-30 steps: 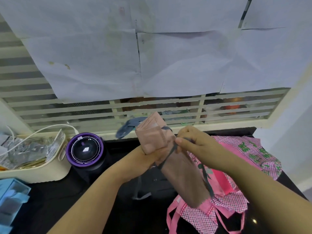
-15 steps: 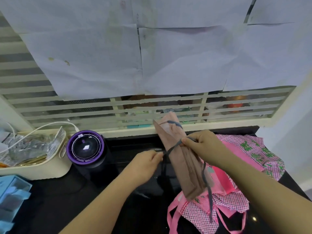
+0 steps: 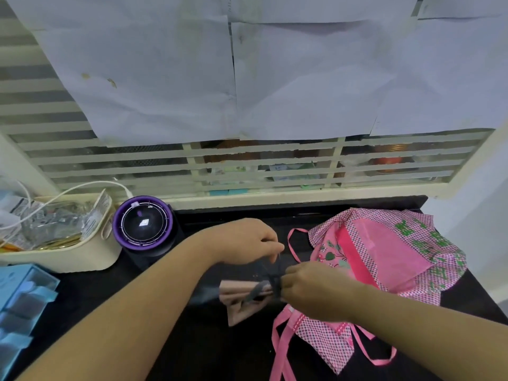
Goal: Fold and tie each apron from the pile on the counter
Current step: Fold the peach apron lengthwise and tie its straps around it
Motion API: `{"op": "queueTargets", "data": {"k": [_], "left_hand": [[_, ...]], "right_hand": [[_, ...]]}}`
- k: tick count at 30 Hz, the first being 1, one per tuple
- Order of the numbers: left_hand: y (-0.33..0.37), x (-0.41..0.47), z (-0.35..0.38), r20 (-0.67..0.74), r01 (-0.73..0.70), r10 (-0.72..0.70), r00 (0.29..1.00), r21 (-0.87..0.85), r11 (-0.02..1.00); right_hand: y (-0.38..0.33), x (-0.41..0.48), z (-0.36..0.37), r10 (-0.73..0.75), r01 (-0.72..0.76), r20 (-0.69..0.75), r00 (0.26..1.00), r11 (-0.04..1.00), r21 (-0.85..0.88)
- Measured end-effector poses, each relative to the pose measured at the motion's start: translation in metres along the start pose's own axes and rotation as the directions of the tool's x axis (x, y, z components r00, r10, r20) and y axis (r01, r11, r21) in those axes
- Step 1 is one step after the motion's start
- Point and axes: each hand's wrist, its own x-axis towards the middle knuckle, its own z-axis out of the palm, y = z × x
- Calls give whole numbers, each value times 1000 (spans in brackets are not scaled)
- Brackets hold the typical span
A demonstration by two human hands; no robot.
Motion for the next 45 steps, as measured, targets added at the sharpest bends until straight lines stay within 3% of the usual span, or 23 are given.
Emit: {"op": "queueTargets", "data": {"k": [3,4,5,7,9,11,12,13,15,18,20,21,25,29,32,34,36,38,40,42,44,45], "left_hand": [[-19,21,16,104,123,-109,989,-139,983],[-27,28,27,127,204,-175,976,-273,940],[-36,33,40,167,298,-249,954,-465,834],[-50,37,67,310,437,-341,887,-801,409],[-65,40,97,393,423,-357,847,-906,7],[-75,44,119,396,320,-404,825,-916,-242],[-79,46,127,391,272,-434,811,-910,-312],[-82,47,131,372,232,-467,802,-915,-331],[-83,51,138,320,236,-513,797,-946,-223],[-77,57,151,201,368,-511,836,-896,248],[-70,59,162,140,405,-451,882,-714,570],[-67,61,168,124,403,-426,896,-629,665],[-52,67,181,30,384,-415,909,-448,807],[-52,68,187,38,417,-454,890,-468,779],[-54,67,187,112,419,-442,890,-583,696],[-52,62,189,164,369,-355,921,-664,650],[-47,56,183,153,298,-314,937,-817,493],[-41,51,165,109,206,-389,915,-955,215],[-37,47,141,78,120,-463,883,-991,61],[-31,42,117,6,13,-404,915,-1000,13],[-26,37,100,-47,-48,-255,966,-999,3],[-26,34,93,-64,-55,-198,978,-997,53]], "right_hand": [[-10,-1,23,-111,106,-67,992,992,-69],[-13,-2,29,-137,129,-90,986,988,-86],[-16,-3,37,-152,140,-117,981,985,-101],[-19,-5,53,-155,135,-185,970,984,-117],[-22,-8,77,-122,99,-213,969,988,-117],[-30,-12,100,-64,35,-216,974,990,-135],[-36,-15,111,-41,21,-224,974,996,-91],[-43,-18,120,-29,22,-236,971,999,-29],[-54,-25,130,24,-12,-249,968,999,51],[-67,-32,137,186,-136,-326,927,976,172],[-77,-37,138,335,-240,-366,868,929,282],[-83,-38,137,413,-301,-373,831,897,323],[-101,-41,131,676,-505,-322,663,721,474],[-105,-42,126,802,-494,-254,541,548,675],[-101,-41,117,830,-446,-216,514,474,760],[-97,-39,109,849,-399,-186,495,412,820],[-93,-40,99,871,-346,-164,462,348,871],[-90,-41,87,894,-290,-133,428,275,917],[-85,-40,73,911,-240,-13,412,123,963],[-72,-38,62,899,-217,131,418,-41,975],[-50,-38,57,880,-197,279,384,-217,956],[-38,-38,52,867,-181,341,363,-293,939]]}}
